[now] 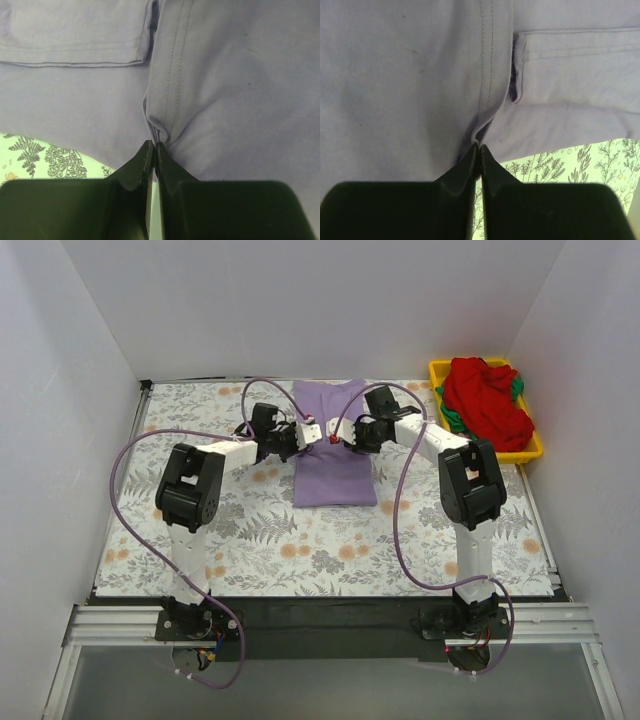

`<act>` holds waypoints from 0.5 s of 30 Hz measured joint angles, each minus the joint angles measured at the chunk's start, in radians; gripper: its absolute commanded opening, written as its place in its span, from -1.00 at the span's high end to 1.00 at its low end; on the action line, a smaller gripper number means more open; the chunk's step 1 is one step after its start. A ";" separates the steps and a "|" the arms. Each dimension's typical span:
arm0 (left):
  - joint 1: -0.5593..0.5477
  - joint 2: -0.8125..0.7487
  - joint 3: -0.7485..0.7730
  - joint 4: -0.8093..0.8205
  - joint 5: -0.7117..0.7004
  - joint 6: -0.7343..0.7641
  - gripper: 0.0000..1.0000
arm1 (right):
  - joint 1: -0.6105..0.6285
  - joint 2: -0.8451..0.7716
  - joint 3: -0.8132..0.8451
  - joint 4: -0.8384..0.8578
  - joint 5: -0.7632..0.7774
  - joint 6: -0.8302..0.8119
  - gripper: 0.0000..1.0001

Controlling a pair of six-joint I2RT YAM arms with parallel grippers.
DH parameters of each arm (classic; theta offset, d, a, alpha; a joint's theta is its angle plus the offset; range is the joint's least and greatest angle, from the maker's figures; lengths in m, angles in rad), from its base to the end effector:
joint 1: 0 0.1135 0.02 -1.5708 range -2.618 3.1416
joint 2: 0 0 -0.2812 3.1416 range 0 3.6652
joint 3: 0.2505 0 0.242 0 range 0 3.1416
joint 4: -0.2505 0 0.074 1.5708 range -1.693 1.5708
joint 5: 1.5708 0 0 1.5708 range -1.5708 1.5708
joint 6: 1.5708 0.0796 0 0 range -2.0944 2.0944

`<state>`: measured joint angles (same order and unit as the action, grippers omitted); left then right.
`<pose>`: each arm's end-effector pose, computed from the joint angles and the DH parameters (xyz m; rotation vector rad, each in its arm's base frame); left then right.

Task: Fold and stack the t-shirts
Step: Fold the tshirt

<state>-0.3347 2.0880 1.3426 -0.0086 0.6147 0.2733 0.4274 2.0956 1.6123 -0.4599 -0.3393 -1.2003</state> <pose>0.4320 -0.1989 0.1478 0.9660 2.0493 -0.7419 0.4294 0.2247 0.1804 -1.8649 1.5753 0.0886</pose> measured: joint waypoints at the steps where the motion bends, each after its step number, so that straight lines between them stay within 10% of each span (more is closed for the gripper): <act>1: 0.000 0.010 0.000 0.005 -0.006 0.000 0.71 | 0.000 0.003 0.001 0.000 0.005 0.003 0.64; 15: 0.082 -0.083 0.016 0.022 -0.092 -0.195 0.00 | -0.028 -0.121 0.010 -0.003 0.093 0.066 0.18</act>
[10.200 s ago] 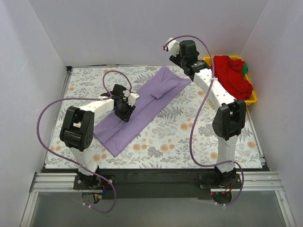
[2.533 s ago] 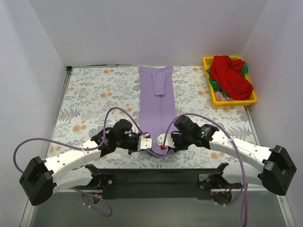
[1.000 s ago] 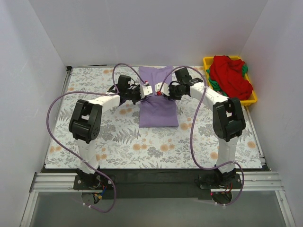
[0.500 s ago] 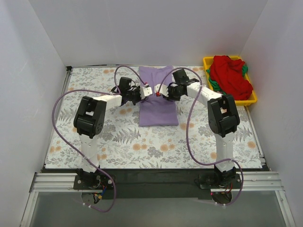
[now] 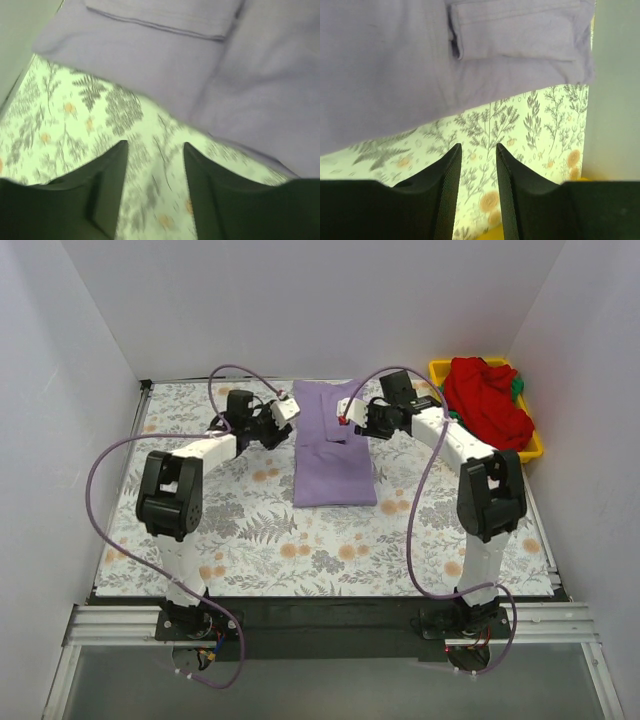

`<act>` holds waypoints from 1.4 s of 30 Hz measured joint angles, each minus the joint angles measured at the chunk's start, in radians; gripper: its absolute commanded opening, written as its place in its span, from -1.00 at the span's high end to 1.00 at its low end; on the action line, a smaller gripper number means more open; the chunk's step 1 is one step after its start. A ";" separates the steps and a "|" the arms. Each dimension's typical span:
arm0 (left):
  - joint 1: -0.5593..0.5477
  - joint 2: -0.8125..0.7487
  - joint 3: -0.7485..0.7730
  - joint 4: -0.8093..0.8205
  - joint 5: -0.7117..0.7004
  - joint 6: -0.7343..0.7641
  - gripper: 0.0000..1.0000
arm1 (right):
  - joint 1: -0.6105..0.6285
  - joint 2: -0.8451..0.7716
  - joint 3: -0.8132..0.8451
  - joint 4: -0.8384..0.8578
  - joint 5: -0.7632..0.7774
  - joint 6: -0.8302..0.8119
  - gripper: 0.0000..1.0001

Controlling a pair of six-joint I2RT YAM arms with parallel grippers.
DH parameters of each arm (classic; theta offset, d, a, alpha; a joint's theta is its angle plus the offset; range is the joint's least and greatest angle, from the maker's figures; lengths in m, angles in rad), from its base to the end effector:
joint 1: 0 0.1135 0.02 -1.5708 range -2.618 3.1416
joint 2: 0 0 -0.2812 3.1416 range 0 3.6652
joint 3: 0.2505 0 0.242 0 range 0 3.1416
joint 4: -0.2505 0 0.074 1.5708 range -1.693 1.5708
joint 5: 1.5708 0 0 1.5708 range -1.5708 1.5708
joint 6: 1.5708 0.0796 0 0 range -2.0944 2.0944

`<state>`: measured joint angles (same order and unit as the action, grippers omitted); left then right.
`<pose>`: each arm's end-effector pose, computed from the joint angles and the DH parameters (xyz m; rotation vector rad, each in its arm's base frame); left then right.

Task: Fold and stack the t-shirts
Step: Fold the tshirt

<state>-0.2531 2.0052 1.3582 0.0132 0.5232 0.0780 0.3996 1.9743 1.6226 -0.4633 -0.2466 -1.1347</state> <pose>0.4516 -0.1579 0.1905 0.6464 2.0880 -0.6735 0.4299 0.2026 0.2376 -1.7160 1.6131 -0.0635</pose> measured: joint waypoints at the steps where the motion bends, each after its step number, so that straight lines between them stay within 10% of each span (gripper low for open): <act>1: 0.012 -0.053 -0.051 -0.013 0.016 -0.005 -0.01 | 0.000 -0.043 -0.023 -0.014 -0.004 0.008 0.17; 11: -0.125 -0.451 -0.452 -0.027 0.132 -0.050 -0.03 | 0.163 -0.381 -0.408 -0.063 -0.069 0.070 -0.29; 33: -0.221 -0.319 -0.587 0.029 0.063 0.012 0.07 | 0.203 -0.282 -0.655 0.160 -0.004 0.160 0.43; 42: -0.222 -0.307 -0.586 0.044 0.056 0.040 0.92 | 0.203 -0.281 -0.658 0.177 0.010 0.172 0.97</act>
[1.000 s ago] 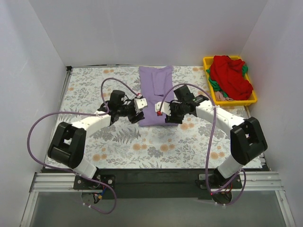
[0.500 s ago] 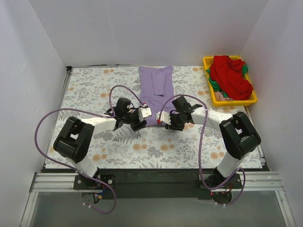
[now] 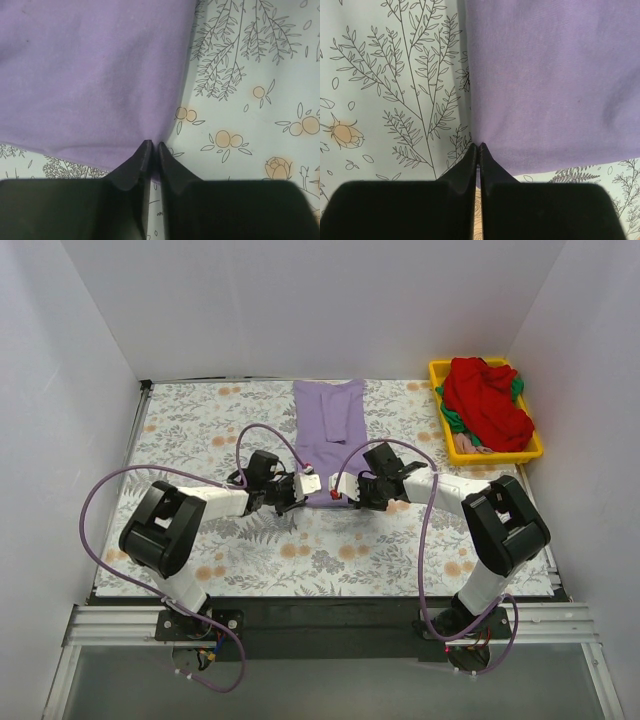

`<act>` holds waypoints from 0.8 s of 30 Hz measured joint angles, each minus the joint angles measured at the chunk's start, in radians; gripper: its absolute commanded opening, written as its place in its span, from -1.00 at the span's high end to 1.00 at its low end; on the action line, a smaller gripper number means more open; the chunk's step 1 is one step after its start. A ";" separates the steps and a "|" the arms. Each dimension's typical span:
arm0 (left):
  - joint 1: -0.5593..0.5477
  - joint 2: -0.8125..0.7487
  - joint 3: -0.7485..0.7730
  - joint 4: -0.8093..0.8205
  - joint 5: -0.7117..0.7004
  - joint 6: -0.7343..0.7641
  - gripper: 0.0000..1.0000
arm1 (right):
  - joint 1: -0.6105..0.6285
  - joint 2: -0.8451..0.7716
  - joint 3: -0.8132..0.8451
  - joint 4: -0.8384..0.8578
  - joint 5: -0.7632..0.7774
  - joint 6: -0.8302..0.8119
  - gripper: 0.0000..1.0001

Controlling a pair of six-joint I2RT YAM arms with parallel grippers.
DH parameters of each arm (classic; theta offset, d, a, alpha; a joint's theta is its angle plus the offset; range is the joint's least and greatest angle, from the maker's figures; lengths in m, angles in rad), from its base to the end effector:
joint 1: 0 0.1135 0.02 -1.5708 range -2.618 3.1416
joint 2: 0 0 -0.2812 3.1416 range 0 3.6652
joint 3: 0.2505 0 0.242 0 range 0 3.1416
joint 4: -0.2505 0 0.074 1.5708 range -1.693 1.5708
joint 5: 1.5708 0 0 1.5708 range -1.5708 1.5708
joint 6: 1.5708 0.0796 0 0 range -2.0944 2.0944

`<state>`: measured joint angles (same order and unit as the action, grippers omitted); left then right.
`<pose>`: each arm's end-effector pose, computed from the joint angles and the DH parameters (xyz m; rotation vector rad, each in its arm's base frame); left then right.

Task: Fold and stack the t-shirts
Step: Fold the tshirt

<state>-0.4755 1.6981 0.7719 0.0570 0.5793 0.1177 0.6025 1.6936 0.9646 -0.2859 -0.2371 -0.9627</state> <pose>0.2781 -0.1922 0.1337 0.9587 2.2349 -0.8664 0.2771 0.2133 0.1526 -1.8591 1.7467 0.1684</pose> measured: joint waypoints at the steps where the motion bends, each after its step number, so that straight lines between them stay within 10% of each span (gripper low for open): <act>1: 0.000 0.000 0.002 0.000 -0.003 0.003 0.97 | 0.000 0.000 0.000 0.000 0.001 0.002 0.97; 24: 0.015 -0.122 0.262 -0.327 0.041 -0.026 1.00 | -0.029 -0.115 0.258 -0.270 0.014 0.007 0.97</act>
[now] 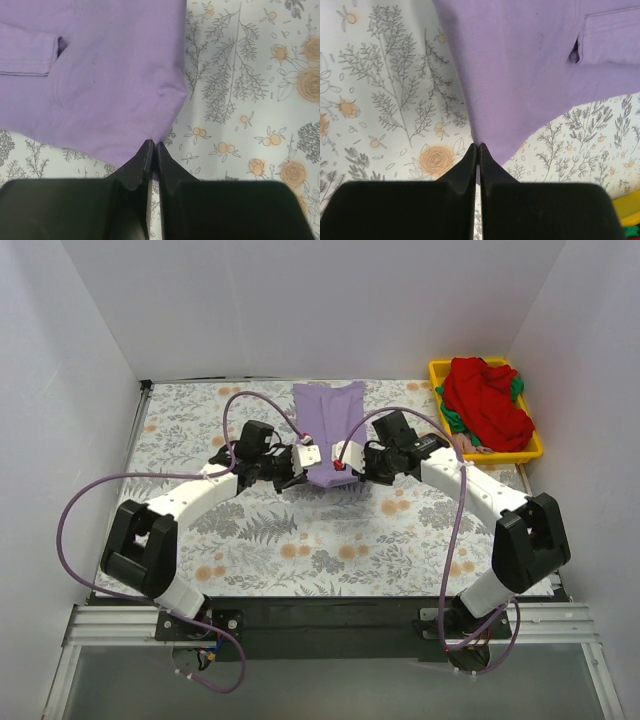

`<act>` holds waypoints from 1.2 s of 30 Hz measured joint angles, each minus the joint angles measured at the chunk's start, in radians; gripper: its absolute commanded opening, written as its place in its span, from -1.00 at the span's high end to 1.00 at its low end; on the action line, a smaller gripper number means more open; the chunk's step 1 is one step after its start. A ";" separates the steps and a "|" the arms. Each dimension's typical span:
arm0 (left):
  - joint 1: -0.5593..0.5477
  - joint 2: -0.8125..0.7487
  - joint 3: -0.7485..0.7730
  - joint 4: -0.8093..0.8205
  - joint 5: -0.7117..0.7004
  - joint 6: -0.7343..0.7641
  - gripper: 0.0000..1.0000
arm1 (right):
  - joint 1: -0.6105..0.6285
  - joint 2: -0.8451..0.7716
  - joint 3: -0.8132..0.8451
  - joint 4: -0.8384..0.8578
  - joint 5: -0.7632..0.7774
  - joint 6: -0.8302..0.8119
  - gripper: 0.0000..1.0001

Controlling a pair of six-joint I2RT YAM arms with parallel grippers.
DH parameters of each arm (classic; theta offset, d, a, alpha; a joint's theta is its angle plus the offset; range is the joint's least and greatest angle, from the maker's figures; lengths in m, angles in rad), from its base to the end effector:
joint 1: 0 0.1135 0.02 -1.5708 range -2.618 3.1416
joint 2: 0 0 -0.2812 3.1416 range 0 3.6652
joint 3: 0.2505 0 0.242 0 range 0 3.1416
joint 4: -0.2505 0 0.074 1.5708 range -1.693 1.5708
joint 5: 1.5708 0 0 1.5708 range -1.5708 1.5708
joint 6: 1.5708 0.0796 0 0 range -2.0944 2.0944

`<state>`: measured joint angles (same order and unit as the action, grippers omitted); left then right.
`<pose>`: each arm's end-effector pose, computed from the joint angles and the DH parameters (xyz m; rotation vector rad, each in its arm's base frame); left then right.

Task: Fold and stack the t-shirts
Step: Fold the tshirt

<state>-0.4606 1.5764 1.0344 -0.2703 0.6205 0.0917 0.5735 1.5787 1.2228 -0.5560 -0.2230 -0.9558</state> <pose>0.2919 -0.1965 0.2244 0.9314 2.1833 -0.9142 0.2893 0.2078 0.2493 -1.7657 1.7049 0.1103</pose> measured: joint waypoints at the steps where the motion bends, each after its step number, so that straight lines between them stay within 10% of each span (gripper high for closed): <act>1: -0.002 -0.019 -0.008 -0.013 0.002 0.009 1.00 | 0.000 -0.011 -0.003 -0.015 -0.002 -0.001 0.97; 18: -0.053 -0.474 -0.057 -0.454 0.193 -0.037 1.00 | 0.225 -0.275 0.094 -0.401 -0.098 0.147 0.97; 36: 0.131 0.091 0.218 -0.253 0.205 -0.127 1.00 | -0.034 0.220 0.388 -0.412 -0.147 -0.006 0.97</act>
<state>-0.3298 1.6676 1.2526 -0.5236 0.8253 -0.0357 0.5400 1.7992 1.6104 -0.9676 -0.3698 -0.9619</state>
